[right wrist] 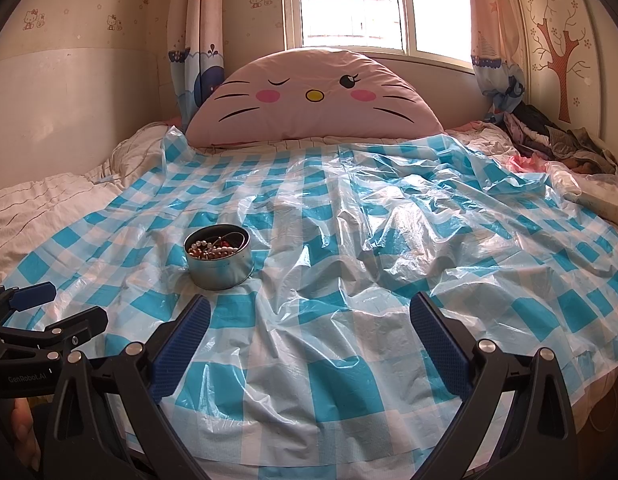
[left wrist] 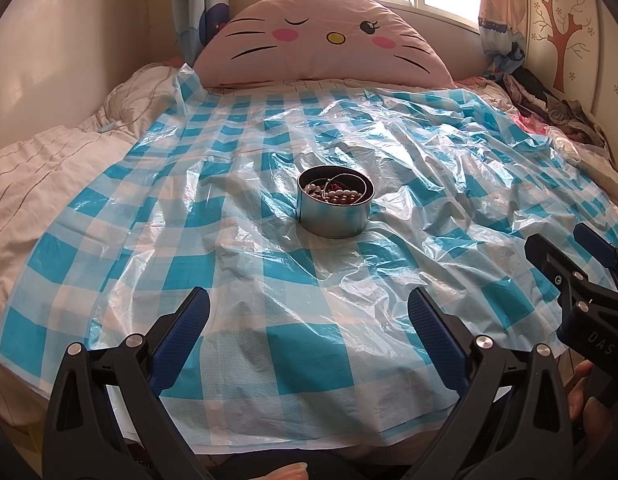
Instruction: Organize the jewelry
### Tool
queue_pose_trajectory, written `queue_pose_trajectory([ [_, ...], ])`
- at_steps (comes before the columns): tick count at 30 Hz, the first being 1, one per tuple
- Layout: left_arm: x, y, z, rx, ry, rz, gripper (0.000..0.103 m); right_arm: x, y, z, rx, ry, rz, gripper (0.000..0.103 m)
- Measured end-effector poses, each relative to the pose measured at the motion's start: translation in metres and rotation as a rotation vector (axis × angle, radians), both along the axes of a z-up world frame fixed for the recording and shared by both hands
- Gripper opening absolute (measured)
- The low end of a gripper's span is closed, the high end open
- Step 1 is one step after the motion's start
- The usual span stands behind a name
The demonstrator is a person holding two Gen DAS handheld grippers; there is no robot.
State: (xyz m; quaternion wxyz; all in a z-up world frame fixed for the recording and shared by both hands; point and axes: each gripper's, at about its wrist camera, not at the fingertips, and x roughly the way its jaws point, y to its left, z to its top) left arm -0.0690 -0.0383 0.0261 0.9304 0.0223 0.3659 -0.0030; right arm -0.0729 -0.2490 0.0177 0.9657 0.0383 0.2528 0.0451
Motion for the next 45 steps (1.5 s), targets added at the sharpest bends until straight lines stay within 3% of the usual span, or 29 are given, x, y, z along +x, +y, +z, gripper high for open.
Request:
queue_pose_trajectory([
  [21, 0.001, 0.001, 0.000, -0.004, 0.003, 0.000, 0.095, 0.000, 0.000, 0.001, 0.000, 0.001, 0.001, 0.096],
  [28, 0.008, 0.004, 0.000, -0.015, 0.042, 0.005, 0.095, 0.000, 0.000, 0.001, -0.001, 0.001, 0.002, 0.096],
  [34, 0.009, -0.010, -0.009, 0.081, 0.069, -0.007, 0.095, 0.000, 0.000, 0.001, 0.002, 0.001, 0.000, 0.096],
  [38, 0.002, -0.019, -0.006, 0.127, 0.043, -0.014, 0.095, 0.001, 0.000, 0.001, 0.000, 0.002, 0.001, 0.096],
  [45, -0.004, -0.020, -0.001, 0.109, 0.037, -0.009, 0.095, 0.001, 0.000, 0.001, 0.001, 0.002, 0.001, 0.096],
])
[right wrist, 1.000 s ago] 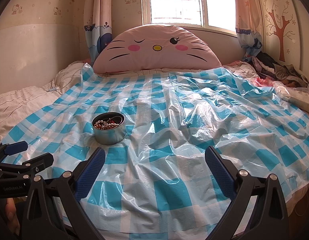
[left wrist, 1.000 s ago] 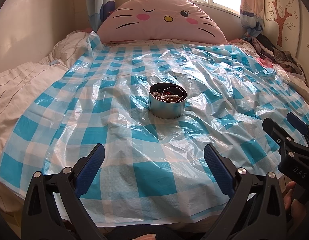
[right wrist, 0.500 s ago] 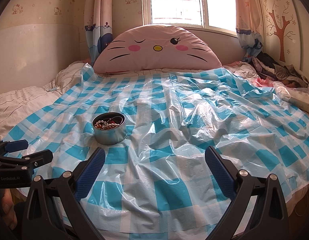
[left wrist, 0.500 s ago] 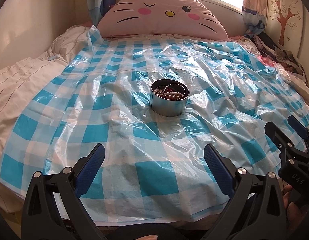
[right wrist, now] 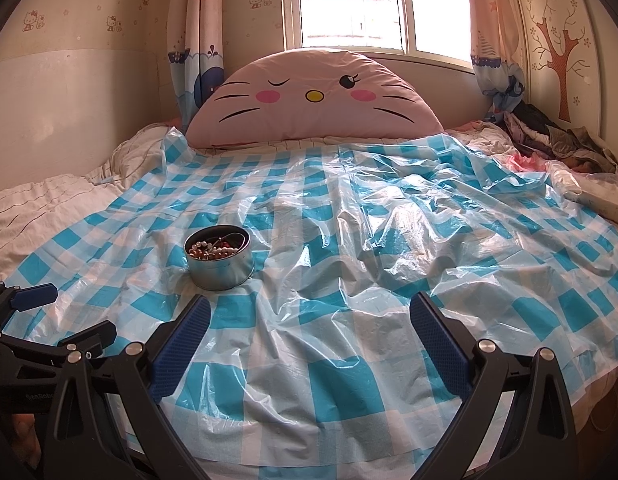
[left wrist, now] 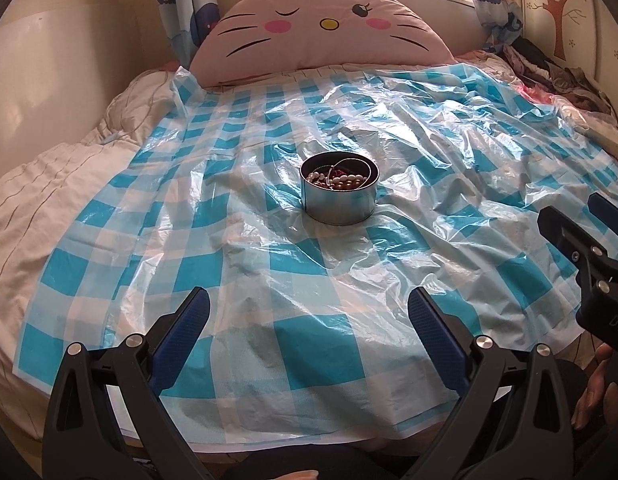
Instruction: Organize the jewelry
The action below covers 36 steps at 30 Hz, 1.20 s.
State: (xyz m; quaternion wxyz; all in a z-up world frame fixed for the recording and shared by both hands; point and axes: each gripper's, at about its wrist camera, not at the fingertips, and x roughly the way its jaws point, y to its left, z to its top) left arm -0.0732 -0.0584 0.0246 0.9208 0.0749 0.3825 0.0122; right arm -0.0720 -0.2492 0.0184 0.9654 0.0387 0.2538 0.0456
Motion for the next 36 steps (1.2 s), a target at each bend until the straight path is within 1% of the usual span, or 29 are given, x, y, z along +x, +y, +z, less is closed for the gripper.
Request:
queue_pose_trajectory([
  [7, 0.000, 0.001, -0.001, -0.002, 0.002, -0.004, 0.096, 0.000, -0.001, 0.000, -0.001, 0.000, 0.000, 0.096],
  [14, 0.005, 0.012, 0.002, -0.052, 0.018, 0.001, 0.096, 0.000, 0.000, 0.000, -0.001, 0.000, 0.000, 0.096],
  [19, 0.005, 0.012, 0.002, -0.049, 0.018, 0.000, 0.096, 0.000, 0.000, 0.000, -0.001, 0.000, -0.001, 0.096],
  [26, 0.011, 0.021, 0.002, -0.085, 0.028, 0.002, 0.095, 0.000, 0.000, 0.000, 0.000, 0.001, 0.000, 0.096],
  [36, 0.012, 0.023, 0.003, -0.099, 0.031, 0.005, 0.096, 0.000, 0.000, 0.001, 0.000, 0.001, 0.000, 0.096],
])
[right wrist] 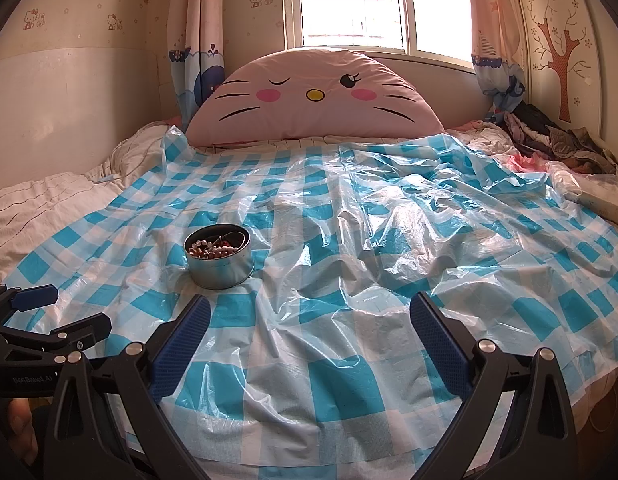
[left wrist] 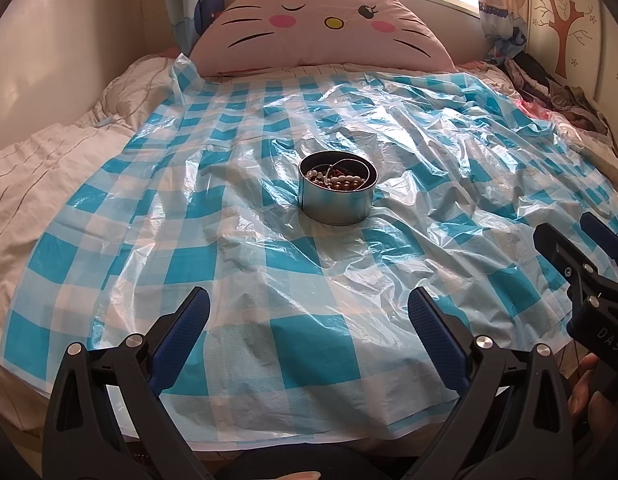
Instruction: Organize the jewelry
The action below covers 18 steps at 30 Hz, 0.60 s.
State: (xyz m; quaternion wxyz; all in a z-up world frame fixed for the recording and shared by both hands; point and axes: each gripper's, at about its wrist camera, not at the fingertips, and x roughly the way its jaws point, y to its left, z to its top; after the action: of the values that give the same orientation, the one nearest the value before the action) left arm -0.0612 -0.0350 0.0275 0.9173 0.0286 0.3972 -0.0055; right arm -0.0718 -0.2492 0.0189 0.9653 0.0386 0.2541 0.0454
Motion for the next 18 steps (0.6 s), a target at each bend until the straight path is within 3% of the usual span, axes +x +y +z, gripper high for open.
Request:
queue_pose_trajectory([
  [18, 0.0017, 0.0024, 0.0010, -0.023, 0.013, -0.002, 0.096, 0.0004, -0.0008, 0.0004, 0.000, 0.001, 0.001, 0.096],
])
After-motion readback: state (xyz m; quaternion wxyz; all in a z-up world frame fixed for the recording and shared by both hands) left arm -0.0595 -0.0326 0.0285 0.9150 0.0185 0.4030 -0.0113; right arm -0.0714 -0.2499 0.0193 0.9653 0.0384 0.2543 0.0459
